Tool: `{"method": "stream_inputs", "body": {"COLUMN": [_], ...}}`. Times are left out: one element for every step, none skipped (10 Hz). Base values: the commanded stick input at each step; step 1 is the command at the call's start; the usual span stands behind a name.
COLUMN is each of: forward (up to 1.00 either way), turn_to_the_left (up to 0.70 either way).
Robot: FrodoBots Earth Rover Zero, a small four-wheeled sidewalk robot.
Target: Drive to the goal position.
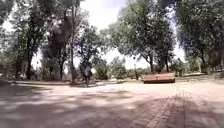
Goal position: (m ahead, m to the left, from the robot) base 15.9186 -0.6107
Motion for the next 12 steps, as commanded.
{"method": "stream_inputs", "body": {"forward": [0.7, 0.7, 0.7, 0.7, 0.7, 0.7, 0.7, 0.7, 0.7, 0.7, 0.7, 0.7], "turn_to_the_left": [0.0, 0.0, 0.0, 0.0, 0.0, 0.0, 0.0, 0.0, 0.0, 0.0, 0.0, 0.0]}}
